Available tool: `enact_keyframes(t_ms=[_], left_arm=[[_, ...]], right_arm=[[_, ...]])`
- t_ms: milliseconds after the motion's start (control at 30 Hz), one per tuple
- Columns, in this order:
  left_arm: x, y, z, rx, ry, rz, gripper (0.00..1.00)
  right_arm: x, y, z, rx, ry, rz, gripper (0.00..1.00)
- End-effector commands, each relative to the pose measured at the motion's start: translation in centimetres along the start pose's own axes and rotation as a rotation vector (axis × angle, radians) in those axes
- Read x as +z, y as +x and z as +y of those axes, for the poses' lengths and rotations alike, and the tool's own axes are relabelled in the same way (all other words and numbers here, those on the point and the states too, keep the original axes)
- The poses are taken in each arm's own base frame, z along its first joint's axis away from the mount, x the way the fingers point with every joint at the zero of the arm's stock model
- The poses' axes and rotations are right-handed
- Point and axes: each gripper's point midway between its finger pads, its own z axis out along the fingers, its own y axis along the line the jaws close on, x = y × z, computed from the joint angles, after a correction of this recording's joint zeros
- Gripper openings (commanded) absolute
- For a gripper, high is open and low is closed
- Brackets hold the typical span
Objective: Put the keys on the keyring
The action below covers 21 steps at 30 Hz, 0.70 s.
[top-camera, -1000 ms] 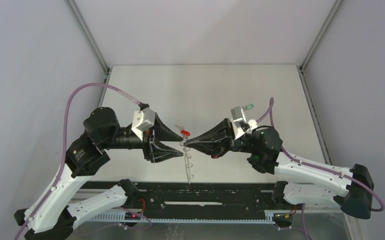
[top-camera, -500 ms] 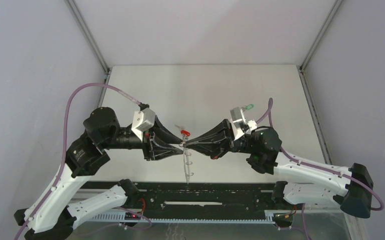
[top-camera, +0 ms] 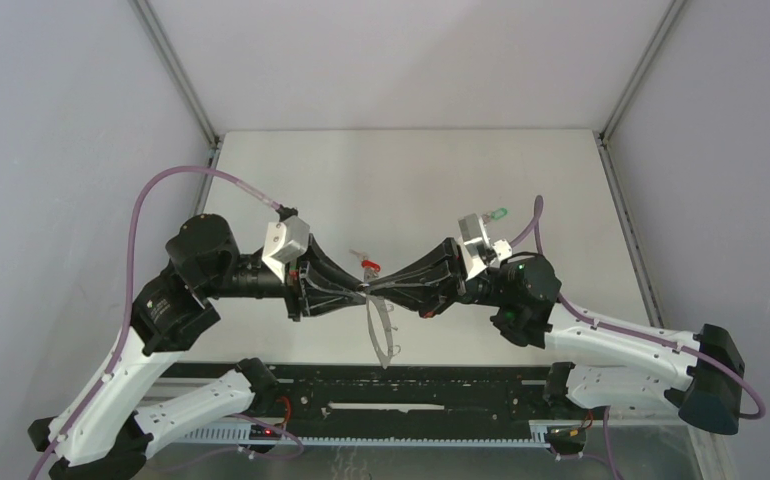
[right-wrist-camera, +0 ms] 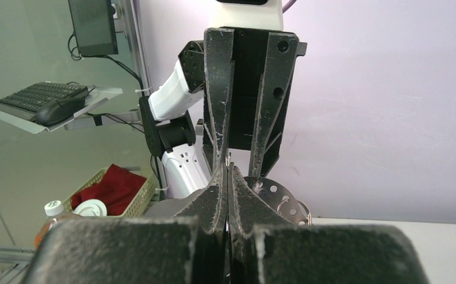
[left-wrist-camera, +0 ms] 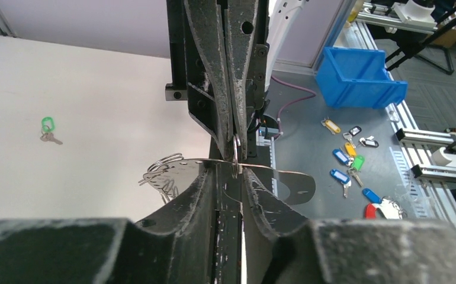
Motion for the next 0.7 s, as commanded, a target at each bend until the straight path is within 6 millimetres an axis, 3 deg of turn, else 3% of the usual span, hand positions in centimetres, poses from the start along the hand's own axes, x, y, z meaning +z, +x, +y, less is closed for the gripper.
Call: enact_keyframes(t_ms=[0,200,433,500,533,567,667], left_arm=[[-0.21,-1.74,-0.20,0.059,-0.001,-0.048,0.24],[-0.41,-1.66,-0.40,0.090,0.003,-0.069,0.05],[-0.50,-1.64,-0.87,0.117,0.029,-0.083,0.02],[-0.44,-1.38,-0.84,0.111,0.030,-0.079,0.04],[-0.39,-1.29,-0.72,0.107,0.026,-0.077,0.15],[-0.33,-1.23,-0.66,0.105,0.026,-0.075,0.20],[-0.28,-1.20,-0.49,0.107,0.020,-0.073,0.23]], right_arm=[[0.36,-0.95,0.61,-0.005,-0.023,-0.037,0.00],[0.37,-0.79,0.67,-0.001,-0.028,-0.032,0.00],[0.41,-0.09,0.46,0.008,-0.024,-0.013,0.00],[0.43,-0.10,0.43,0.007,-0.023,-0.014,0.00],[0.43,-0.12,0.46,0.006,-0.025,-0.015,0.00],[0.44,-0.13,0.48,0.007,-0.026,-0.015,0.00],[0.48,-0.22,0.52,0.008,-0.029,-0.021,0.00]])
